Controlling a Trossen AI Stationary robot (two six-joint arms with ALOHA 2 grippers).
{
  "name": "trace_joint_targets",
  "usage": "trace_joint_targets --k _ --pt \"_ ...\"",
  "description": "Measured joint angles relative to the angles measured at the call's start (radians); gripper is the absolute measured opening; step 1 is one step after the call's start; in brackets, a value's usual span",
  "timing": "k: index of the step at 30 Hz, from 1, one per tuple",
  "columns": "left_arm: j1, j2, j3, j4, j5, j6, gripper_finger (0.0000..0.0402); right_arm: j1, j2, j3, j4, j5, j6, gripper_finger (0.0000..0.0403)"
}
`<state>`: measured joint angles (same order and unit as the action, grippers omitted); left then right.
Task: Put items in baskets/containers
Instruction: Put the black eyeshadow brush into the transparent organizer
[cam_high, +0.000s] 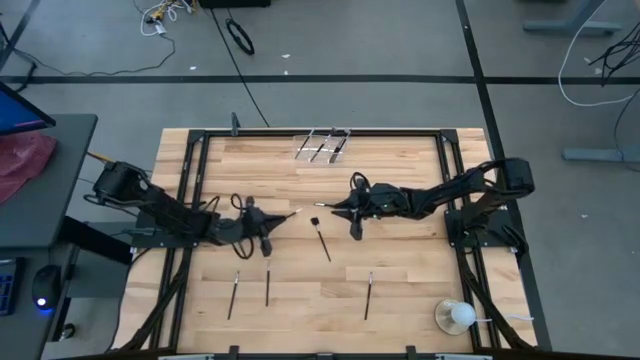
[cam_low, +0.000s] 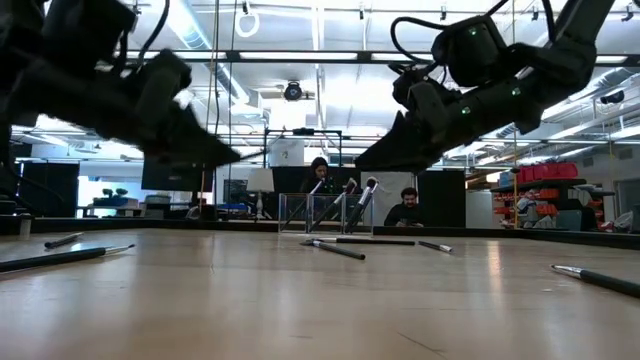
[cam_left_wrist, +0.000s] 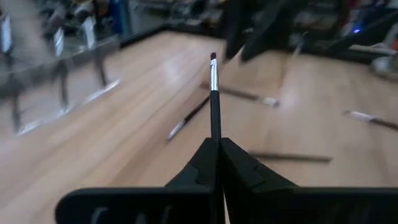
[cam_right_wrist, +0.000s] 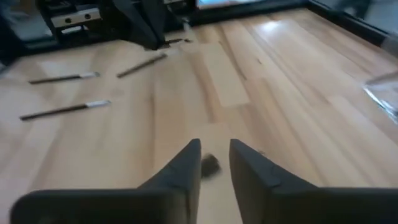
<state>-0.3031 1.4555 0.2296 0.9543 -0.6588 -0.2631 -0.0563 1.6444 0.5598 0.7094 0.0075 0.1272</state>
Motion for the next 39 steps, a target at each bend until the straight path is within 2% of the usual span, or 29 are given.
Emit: trace_joint_targets --k 5,8,11,22,34,39 --pt "-0.001 0.005 0.105 -0.004 0.037 0.114 0.0012 0.001 0.155 0.005 0.302 -0.139 -0.038 0.0125" --pt "-0.001 0.006 0.160 -0.009 0.039 0.175 0.0009 0.006 0.232 0.039 0.451 -0.166 -0.018 0.0138" --pt "-0.002 0.005 0.186 -0.011 0.038 0.220 0.0008 0.017 0.268 0.075 0.524 -0.179 -0.013 0.0143" --pt "-0.001 0.005 0.198 -0.016 0.036 0.234 0.0009 0.030 0.258 0.135 0.563 -0.181 -0.003 0.0111" --pt "-0.002 0.005 0.198 -0.018 0.039 0.233 0.0012 0.047 0.257 0.135 0.580 -0.180 -0.004 0.0022" --pt "-0.002 0.005 0.198 -0.019 0.038 0.231 0.0016 0.047 0.257 0.135 0.581 -0.181 -0.004 0.0012"
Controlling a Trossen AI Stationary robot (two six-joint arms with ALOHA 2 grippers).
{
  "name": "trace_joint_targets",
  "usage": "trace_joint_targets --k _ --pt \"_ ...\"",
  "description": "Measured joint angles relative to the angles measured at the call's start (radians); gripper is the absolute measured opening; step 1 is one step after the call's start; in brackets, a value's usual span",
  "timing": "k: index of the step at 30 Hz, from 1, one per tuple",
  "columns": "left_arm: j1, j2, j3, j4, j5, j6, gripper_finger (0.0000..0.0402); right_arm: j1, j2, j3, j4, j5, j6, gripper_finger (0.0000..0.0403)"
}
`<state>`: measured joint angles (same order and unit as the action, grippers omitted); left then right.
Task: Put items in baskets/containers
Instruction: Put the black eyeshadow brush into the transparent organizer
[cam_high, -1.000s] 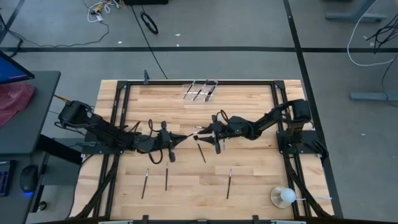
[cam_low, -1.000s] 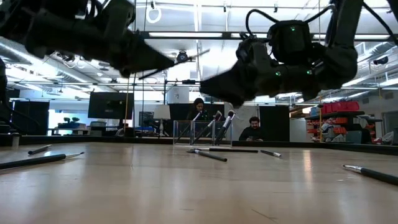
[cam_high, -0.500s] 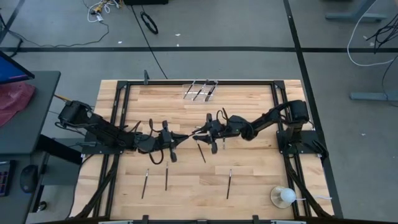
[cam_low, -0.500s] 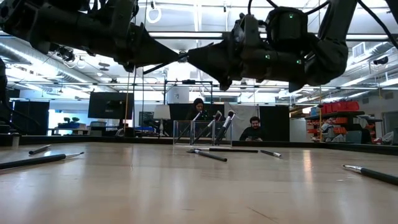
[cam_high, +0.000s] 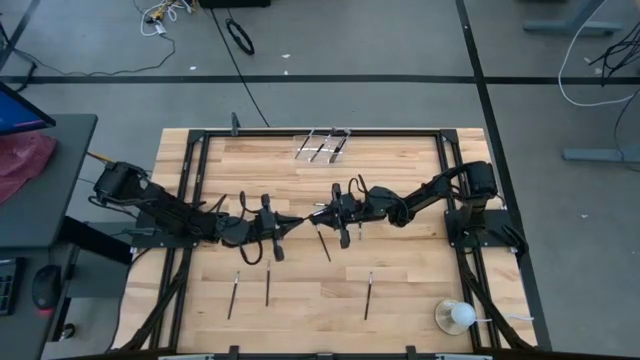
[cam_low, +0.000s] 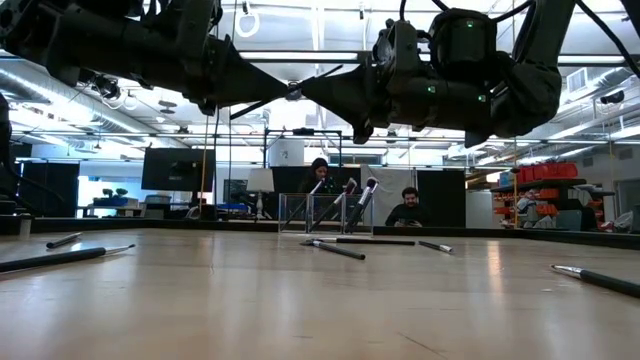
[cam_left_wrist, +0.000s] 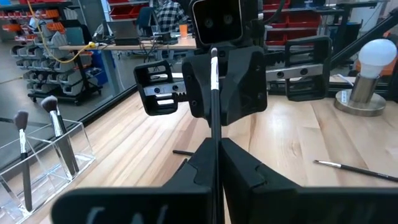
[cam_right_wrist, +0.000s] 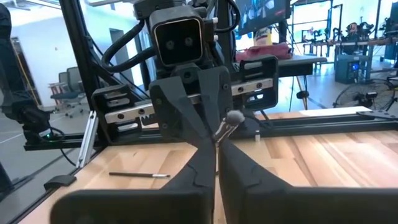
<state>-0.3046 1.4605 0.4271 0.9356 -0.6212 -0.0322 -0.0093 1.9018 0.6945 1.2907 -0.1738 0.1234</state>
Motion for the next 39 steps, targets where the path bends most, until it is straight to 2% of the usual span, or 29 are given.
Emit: trace_joint_targets --k 9,12,24,31,35,39 --pt "0.000 0.000 0.000 -0.003 0.000 0.000 0.0016 0.003 0.000 0.000 0.010 -0.026 0.000 0.0092" --pt "0.000 0.000 0.000 -0.004 0.000 0.000 0.0015 0.004 0.000 0.000 0.023 -0.029 -0.005 0.0100" --pt "0.000 0.000 0.000 -0.016 0.001 0.000 0.0015 0.004 0.000 0.000 0.032 -0.028 -0.009 0.0072" --pt "0.000 0.000 0.000 -0.022 0.001 -0.008 0.0023 0.004 0.000 -0.001 0.032 -0.023 -0.010 0.0013" --pt "0.000 0.000 0.000 -0.041 -0.001 -0.009 0.0045 -0.004 -0.011 -0.001 -0.012 -0.025 0.038 0.0014" --pt "0.002 0.000 0.000 -0.099 -0.015 -0.022 0.0096 -0.039 -0.094 -0.001 -0.165 -0.037 0.046 0.0008"
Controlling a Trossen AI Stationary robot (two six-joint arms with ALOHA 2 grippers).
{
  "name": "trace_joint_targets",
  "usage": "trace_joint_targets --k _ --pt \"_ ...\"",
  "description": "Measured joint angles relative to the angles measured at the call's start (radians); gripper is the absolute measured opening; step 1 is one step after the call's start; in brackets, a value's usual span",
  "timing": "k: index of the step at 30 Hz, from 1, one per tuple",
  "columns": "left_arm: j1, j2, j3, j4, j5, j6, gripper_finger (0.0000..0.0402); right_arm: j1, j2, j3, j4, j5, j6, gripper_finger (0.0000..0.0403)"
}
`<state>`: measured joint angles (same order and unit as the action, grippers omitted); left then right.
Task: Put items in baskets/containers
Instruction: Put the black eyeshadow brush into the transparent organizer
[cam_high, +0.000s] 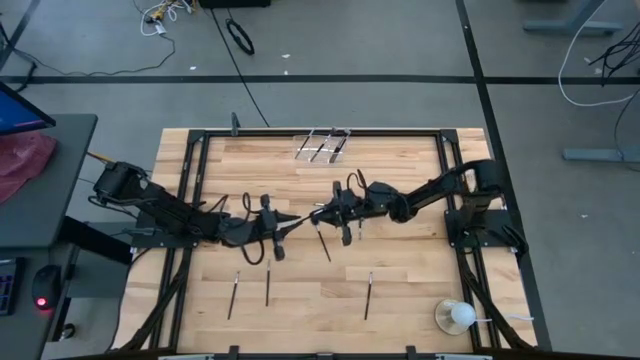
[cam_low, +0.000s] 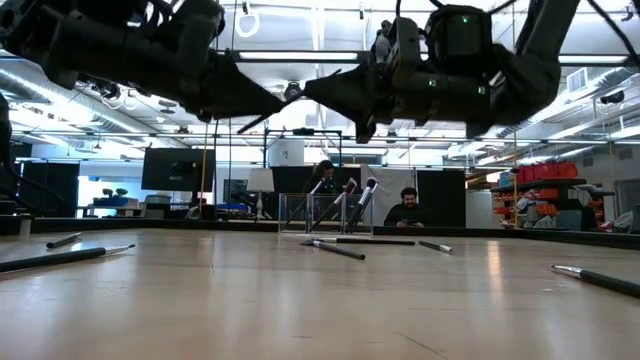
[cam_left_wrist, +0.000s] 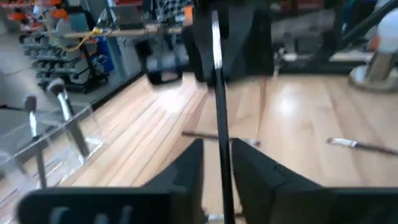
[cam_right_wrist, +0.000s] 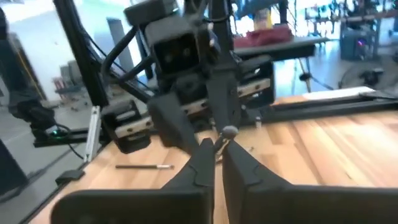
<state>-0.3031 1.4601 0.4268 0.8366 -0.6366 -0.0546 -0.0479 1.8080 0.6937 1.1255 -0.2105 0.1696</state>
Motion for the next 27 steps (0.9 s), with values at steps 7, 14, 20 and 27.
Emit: trace_joint_targets --k 7,14,20,27 --pt "0.003 0.000 -0.001 -0.121 -0.026 -0.118 0.0183 -0.142 -0.267 0.105 -0.610 0.163 -0.096 0.0007" --pt "0.028 0.000 -0.001 -0.132 -0.022 -0.146 0.0208 -0.348 -0.241 0.355 -0.978 0.197 -0.189 0.0006" --pt "0.032 0.000 -0.001 -0.132 -0.021 -0.151 0.0197 -0.452 -0.091 0.440 -0.991 0.116 -0.163 0.0007" --pt "0.032 0.000 -0.001 -0.133 0.005 -0.152 0.0192 -0.466 0.052 0.530 -1.038 0.112 -0.151 0.0007"
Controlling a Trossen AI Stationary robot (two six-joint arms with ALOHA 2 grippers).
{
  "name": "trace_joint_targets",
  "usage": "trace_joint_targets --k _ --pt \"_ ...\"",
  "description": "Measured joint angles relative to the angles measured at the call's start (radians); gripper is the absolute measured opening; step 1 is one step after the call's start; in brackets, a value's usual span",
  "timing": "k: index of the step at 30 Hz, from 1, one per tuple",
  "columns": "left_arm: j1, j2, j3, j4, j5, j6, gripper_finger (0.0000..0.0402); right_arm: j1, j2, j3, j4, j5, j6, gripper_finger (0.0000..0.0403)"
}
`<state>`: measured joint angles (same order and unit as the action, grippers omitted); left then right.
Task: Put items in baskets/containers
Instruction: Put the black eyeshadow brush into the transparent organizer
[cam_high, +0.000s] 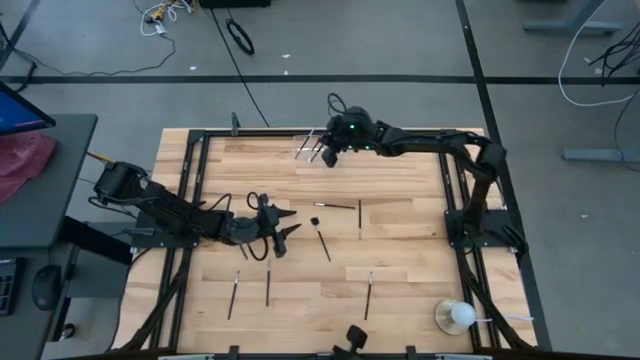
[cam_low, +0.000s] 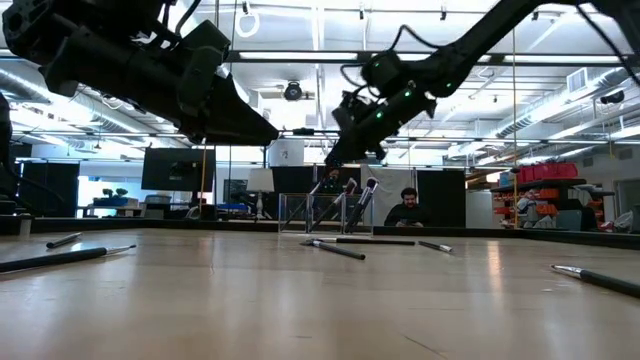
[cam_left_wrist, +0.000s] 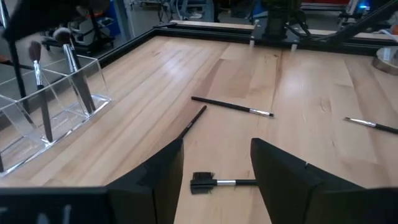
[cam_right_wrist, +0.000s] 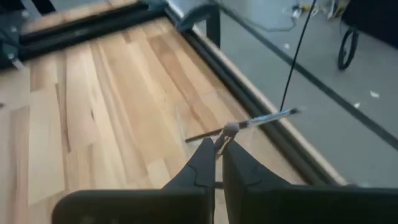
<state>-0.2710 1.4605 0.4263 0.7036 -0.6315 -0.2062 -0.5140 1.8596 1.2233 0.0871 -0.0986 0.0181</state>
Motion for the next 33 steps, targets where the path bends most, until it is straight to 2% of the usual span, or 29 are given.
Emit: trace_joint_targets --k 13,25,27,33 --pt "0.000 0.000 0.000 0.001 0.000 0.005 0.0193 -0.044 0.045 0.030 -0.040 -0.078 0.102 0.0033" --pt "0.000 0.000 0.000 0.001 0.000 0.000 0.0193 -0.061 0.051 0.030 -0.061 -0.103 0.103 0.0076" --pt "0.000 0.000 0.000 0.001 0.000 0.000 0.0193 -0.071 0.051 0.030 -0.058 -0.095 0.097 0.0087" --pt "0.000 0.000 0.000 0.001 0.000 0.000 0.0193 -0.103 0.039 0.030 -0.024 0.016 0.023 0.0112"
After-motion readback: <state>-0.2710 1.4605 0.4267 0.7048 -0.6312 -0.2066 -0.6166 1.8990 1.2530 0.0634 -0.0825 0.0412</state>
